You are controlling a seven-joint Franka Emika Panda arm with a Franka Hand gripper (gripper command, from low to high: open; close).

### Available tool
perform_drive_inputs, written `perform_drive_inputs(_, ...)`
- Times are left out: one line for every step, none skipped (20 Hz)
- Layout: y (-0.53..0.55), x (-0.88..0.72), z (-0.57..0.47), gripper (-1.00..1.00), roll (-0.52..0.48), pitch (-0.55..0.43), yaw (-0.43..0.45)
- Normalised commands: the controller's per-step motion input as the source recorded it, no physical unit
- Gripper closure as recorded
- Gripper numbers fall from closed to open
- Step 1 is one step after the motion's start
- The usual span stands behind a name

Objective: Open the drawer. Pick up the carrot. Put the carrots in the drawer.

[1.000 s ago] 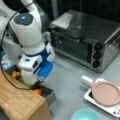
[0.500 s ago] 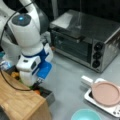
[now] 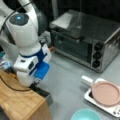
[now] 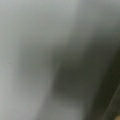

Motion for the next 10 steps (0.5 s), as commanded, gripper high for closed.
perform_drive_inputs(-0.2, -0.11, 0.05, -1.0, -0.061, 0.052, 0.155)
perform_drive_inputs(-0.18, -0.11, 0.05, -1.0, -0.061, 0.051, 0.156)
perform_drive_inputs(-0.16, -0.1, 0.04, -1.0, -0.061, 0.051, 0.156)
perform_drive_inputs(-0.15, -0.1, 0.03, -1.0, -0.06, 0.049, 0.16)
perform_drive_inputs(-0.15, -0.09, 0.02, -1.0, -0.06, 0.047, 0.162)
perform_drive_inputs(-0.14, -0.09, 0.01, -1.0, -0.06, 0.046, 0.163)
perform_drive_inputs(-0.14, -0.08, 0.01, -1.0, -0.061, 0.042, 0.164)
perform_drive_inputs(-0.14, -0.08, 0.0, -1.0, -0.062, 0.038, 0.168)
perform_drive_inputs(-0.14, -0.08, 0.0, -1.0, -0.062, 0.037, 0.168)
perform_drive_inputs(-0.14, -0.08, 0.0, -1.0, -0.062, 0.037, 0.166)
